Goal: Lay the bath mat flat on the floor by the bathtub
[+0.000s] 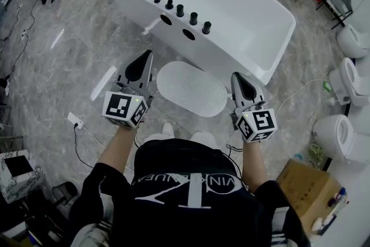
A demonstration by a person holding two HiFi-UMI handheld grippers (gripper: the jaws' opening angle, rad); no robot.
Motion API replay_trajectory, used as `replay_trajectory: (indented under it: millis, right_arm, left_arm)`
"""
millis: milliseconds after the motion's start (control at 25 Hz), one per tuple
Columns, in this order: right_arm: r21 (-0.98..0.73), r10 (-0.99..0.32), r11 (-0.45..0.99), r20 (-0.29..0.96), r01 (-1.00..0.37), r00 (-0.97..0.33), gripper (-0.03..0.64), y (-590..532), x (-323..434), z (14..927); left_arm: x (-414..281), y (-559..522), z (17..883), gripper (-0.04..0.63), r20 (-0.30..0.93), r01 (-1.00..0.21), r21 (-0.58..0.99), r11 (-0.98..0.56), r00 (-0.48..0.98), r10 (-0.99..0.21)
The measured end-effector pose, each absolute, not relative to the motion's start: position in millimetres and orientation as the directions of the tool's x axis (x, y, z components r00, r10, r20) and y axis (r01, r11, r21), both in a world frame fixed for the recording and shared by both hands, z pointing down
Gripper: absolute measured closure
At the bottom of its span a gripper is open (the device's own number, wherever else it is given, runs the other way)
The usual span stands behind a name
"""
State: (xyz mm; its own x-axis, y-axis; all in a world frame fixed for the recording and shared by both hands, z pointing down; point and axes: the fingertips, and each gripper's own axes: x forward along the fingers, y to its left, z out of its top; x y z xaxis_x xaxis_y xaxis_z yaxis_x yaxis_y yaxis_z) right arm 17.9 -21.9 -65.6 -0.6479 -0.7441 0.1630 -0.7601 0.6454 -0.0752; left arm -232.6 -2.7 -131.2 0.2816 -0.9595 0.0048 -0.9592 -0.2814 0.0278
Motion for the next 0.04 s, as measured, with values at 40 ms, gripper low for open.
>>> replay_trajectory:
  millis: [40]
  right_arm:
    - [-0.075, -0.742, 0.648, 0.165, -0.758, -0.650, 0.592, -21.1, 17.0, -64.4]
  left_arm:
    - [-233.5, -2.4, -129.8, 0.580, 0.005, -0.960, 0.029, -0.279, 0.279, -0.960]
